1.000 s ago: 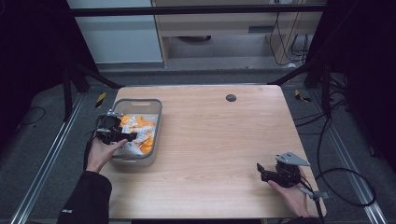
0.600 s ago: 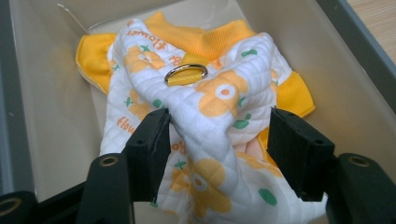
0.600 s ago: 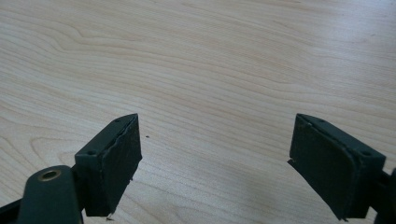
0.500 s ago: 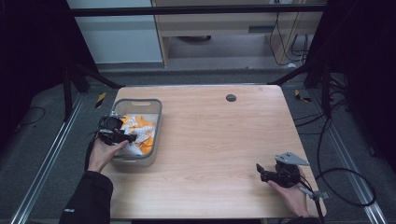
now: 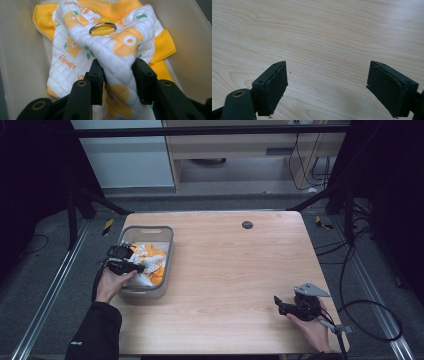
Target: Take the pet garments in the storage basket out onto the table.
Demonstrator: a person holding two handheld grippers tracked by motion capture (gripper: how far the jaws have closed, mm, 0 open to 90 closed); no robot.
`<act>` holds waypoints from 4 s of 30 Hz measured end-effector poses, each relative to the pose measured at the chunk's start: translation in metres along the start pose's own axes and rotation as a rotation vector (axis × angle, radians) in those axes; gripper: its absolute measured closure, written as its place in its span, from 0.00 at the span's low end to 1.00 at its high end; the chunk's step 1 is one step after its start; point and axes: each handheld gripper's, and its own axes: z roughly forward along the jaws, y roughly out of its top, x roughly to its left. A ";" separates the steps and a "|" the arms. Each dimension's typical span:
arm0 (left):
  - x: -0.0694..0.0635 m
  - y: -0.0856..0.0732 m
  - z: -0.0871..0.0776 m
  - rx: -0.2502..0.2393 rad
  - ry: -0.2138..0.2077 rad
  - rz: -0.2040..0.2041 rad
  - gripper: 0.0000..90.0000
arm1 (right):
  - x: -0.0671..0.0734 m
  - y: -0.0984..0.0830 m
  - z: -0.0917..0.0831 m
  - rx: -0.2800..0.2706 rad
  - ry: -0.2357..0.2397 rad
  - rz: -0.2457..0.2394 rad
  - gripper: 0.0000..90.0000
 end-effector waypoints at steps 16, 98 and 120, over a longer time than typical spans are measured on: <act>0.001 0.001 -0.008 0.006 0.006 0.012 0.88 | 0.001 0.000 0.000 0.007 0.009 0.007 0.18; -0.043 0.025 -0.127 -0.193 -0.048 0.213 0.89 | 0.000 0.000 0.000 -0.011 -0.001 -0.016 0.17; -0.082 0.036 -0.128 -0.193 -0.091 0.325 0.89 | 0.000 0.000 0.000 -0.013 -0.001 -0.017 0.17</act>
